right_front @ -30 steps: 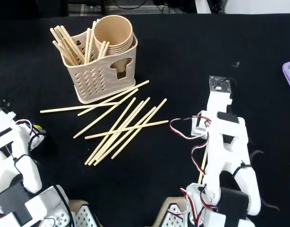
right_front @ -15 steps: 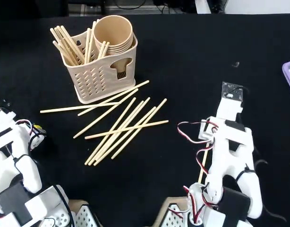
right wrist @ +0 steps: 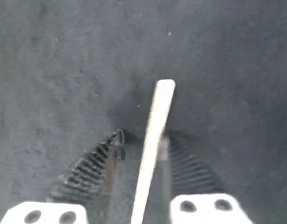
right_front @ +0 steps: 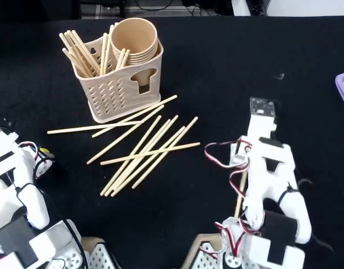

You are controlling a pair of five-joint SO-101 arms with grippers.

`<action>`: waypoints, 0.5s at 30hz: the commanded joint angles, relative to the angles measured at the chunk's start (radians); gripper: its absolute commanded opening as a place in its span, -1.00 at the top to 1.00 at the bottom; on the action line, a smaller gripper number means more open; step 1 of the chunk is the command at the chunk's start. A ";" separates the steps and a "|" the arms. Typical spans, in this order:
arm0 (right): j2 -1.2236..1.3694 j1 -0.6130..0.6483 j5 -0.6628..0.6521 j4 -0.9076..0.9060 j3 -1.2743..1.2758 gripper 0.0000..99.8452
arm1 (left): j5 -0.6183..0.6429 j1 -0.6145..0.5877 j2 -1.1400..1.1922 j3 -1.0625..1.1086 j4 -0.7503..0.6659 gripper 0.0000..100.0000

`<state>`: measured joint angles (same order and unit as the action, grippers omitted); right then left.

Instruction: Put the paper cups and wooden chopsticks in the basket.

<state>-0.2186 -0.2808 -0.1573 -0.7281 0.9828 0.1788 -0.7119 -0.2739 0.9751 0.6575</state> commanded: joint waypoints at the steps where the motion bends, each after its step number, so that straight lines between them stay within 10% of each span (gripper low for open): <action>1: 0.010 0.018 -0.011 -0.015 -0.035 0.97 | 0.003 0.005 0.002 -0.030 -0.015 0.52; 15: -0.358 0.069 -0.074 -0.020 -0.019 0.98 | 0.003 0.005 0.002 -0.030 -0.015 0.52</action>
<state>-0.4411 -0.2593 -0.1695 -0.7449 0.9812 0.1788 -0.7119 -0.2739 0.9751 0.6575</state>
